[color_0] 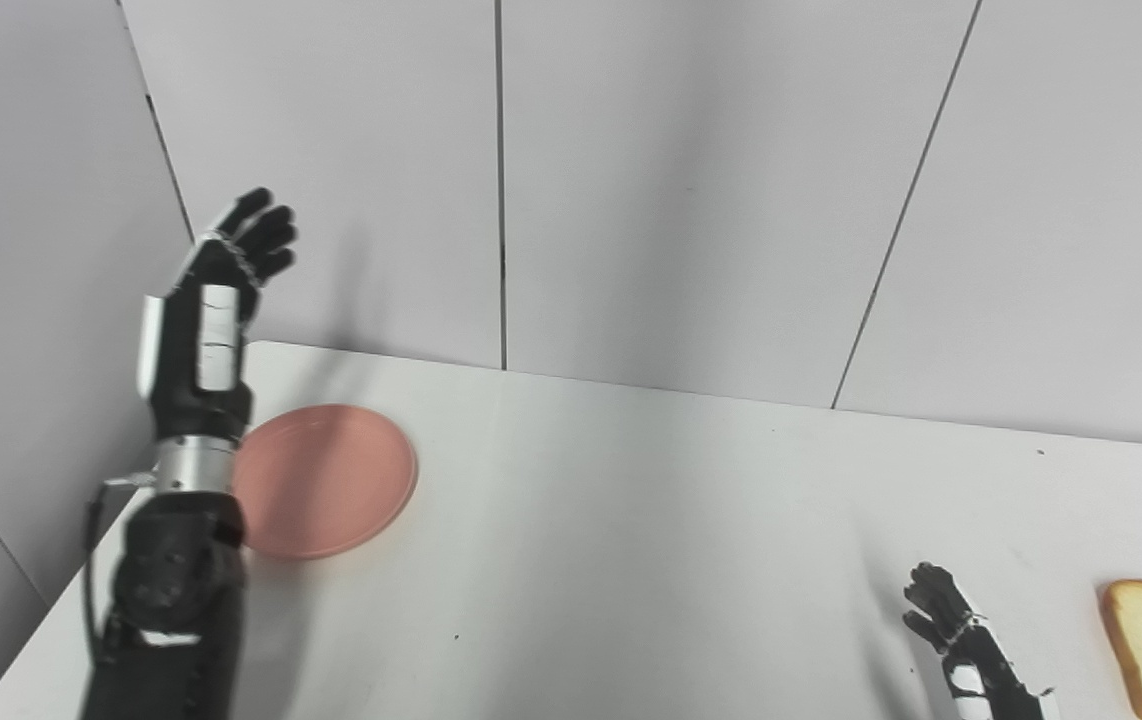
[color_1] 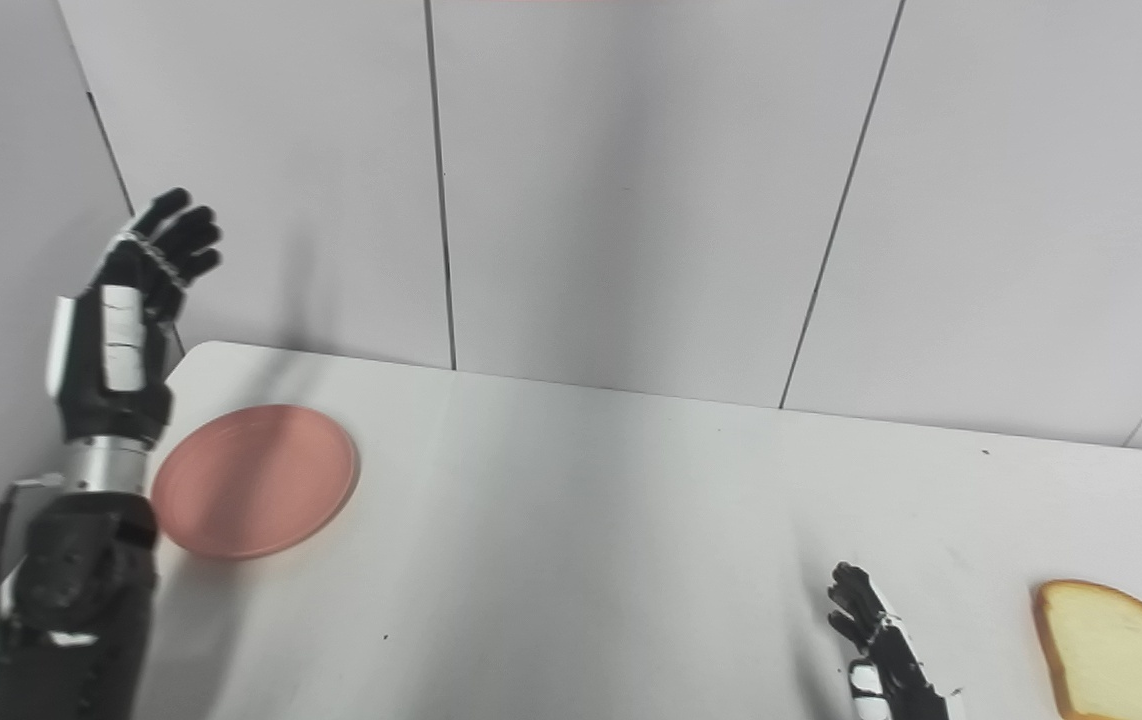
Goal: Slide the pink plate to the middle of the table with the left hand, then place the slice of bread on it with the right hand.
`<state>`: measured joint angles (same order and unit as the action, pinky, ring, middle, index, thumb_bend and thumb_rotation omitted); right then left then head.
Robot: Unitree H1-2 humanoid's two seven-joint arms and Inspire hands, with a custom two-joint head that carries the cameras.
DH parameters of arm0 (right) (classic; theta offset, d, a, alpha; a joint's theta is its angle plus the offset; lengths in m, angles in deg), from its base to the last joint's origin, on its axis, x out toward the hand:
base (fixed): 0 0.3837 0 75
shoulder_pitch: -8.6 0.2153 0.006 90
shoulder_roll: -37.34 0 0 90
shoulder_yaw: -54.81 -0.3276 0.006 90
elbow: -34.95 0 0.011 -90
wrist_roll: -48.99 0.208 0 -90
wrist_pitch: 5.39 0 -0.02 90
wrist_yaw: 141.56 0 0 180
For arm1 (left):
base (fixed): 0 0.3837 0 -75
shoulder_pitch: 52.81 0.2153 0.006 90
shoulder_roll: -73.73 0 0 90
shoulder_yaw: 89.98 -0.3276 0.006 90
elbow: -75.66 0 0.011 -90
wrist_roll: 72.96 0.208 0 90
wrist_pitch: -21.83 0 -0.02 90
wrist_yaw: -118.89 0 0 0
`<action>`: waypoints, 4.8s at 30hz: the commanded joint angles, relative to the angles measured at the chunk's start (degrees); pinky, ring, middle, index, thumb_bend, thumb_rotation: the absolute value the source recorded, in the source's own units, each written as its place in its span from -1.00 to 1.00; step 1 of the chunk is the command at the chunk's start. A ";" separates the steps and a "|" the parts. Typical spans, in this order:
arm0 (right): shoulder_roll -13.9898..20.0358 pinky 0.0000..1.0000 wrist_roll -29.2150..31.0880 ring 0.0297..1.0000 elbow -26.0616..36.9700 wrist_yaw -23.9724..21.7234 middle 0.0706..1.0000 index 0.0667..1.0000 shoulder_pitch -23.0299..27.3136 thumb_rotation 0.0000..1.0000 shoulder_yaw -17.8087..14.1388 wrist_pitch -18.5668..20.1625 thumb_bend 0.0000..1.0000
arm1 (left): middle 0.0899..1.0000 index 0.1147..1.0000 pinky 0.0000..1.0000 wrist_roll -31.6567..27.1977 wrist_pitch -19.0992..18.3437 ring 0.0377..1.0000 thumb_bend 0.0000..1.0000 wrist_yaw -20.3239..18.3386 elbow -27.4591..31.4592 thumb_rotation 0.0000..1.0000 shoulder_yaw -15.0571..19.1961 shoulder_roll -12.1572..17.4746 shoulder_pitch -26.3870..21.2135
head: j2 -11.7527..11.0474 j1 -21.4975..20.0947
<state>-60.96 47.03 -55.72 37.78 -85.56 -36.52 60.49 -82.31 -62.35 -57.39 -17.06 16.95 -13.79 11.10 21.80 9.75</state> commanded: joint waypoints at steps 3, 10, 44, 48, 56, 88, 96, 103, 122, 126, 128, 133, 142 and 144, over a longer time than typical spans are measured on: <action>-0.55 0.69 -0.14 0.72 -3.90 0.19 0.72 0.70 -2.07 1.00 0.11 -1.33 0.36 | 0.59 0.53 0.64 -3.15 1.51 0.62 0.84 -1.81 -4.90 0.77 1.83 3.64 -4.32 | 0.17 0.11; -0.76 0.69 -0.01 0.72 -2.42 0.09 0.70 0.70 -2.73 1.00 0.15 -0.10 0.33 | 0.69 0.64 0.64 -8.07 1.05 0.70 0.73 -4.51 -18.08 0.86 4.28 6.65 -7.26 | 1.24 0.19; -0.67 0.62 0.04 0.67 2.01 -1.12 0.64 0.67 -4.02 1.00 0.58 5.02 0.26 | 0.67 0.65 0.63 -12.59 9.05 0.67 0.54 -8.61 -48.49 0.91 5.18 0.05 -9.28 | 4.09 -1.47; -0.57 0.61 0.09 0.66 2.48 -1.33 0.63 0.67 -4.15 1.00 0.71 5.62 0.26 | 0.70 0.69 0.68 -13.64 6.62 0.71 0.54 -9.33 -43.09 0.84 4.69 -2.17 -6.37 | 4.23 -1.64; -0.41 0.60 -0.18 0.65 3.12 -1.36 0.63 0.67 -4.37 1.00 0.91 6.12 0.25 | 0.66 0.67 0.63 -10.56 3.34 0.65 0.59 -7.45 -31.81 0.86 0.86 -5.82 -0.34 | 4.61 -2.27; -6.79 0.45 -8.01 0.54 5.87 1.43 0.53 0.70 -3.83 1.00 4.13 7.98 0.23 | 0.68 0.66 0.70 -7.16 0.16 0.72 0.57 -4.57 -27.33 0.68 -6.18 -17.00 -0.13 | 9.57 -16.27; -8.30 0.43 -9.92 0.53 5.93 2.54 0.53 0.71 -3.53 1.00 4.84 8.46 0.24 | 0.68 0.64 0.72 -7.46 -1.72 0.70 0.59 -5.29 -26.02 0.62 -8.02 -18.80 0.58 | 10.35 -18.25; -8.45 0.43 -10.06 0.52 6.35 2.37 0.53 0.71 -3.68 1.00 4.77 8.46 0.24 | 0.66 0.65 0.71 -6.42 -1.51 0.70 0.59 -5.02 -25.76 0.63 -10.27 -21.80 1.25 | 10.60 -18.58; -10.24 0.43 -12.13 0.52 5.09 3.85 0.51 0.67 -3.06 0.97 5.76 8.61 0.20 | 0.64 0.61 0.67 -2.46 -0.59 0.65 0.59 -8.09 -25.22 0.63 -16.25 -25.95 3.48 | 10.49 -25.03; -10.86 0.42 -12.78 0.53 4.64 4.51 0.53 0.66 -2.80 0.97 6.15 8.40 0.23 | 0.65 0.62 0.67 -2.77 -0.70 0.66 0.61 -8.96 -25.41 0.62 -16.49 -25.87 3.52 | 10.30 -26.20; -11.01 0.41 -13.66 0.54 4.40 5.01 0.57 0.66 -2.71 0.99 6.31 7.74 0.23 | 0.65 0.61 0.66 -2.99 -1.00 0.66 0.59 -9.13 -25.18 0.62 -16.20 -25.70 3.54 | 10.24 -26.90; -11.33 0.48 -21.87 0.60 4.34 9.49 0.68 0.70 -2.75 1.00 6.19 6.95 0.30 | 0.64 0.62 0.67 -3.71 -1.74 0.67 0.56 -9.54 -24.49 0.62 -15.48 -25.33 3.73 | 10.19 -27.98; -10.29 0.84 -37.98 0.91 8.36 18.18 0.93 0.83 -1.45 0.67 4.59 12.30 0.47 | 0.63 0.64 0.72 -4.17 -1.93 0.69 0.52 -10.56 -25.41 0.60 -14.40 -25.05 3.57 | 9.62 -28.13; -10.54 0.89 -39.11 0.94 9.82 18.69 0.96 0.85 -0.83 0.68 3.51 14.67 0.48 | 0.63 0.63 0.72 -4.13 -1.70 0.69 0.52 -10.68 -25.97 0.60 -14.14 -25.05 3.35 | 9.44 -28.29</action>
<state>-71.02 8.76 -48.74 54.84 -87.80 -32.65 74.03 -85.76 -61.70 -68.54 -40.94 2.28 -39.36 13.26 31.20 -18.54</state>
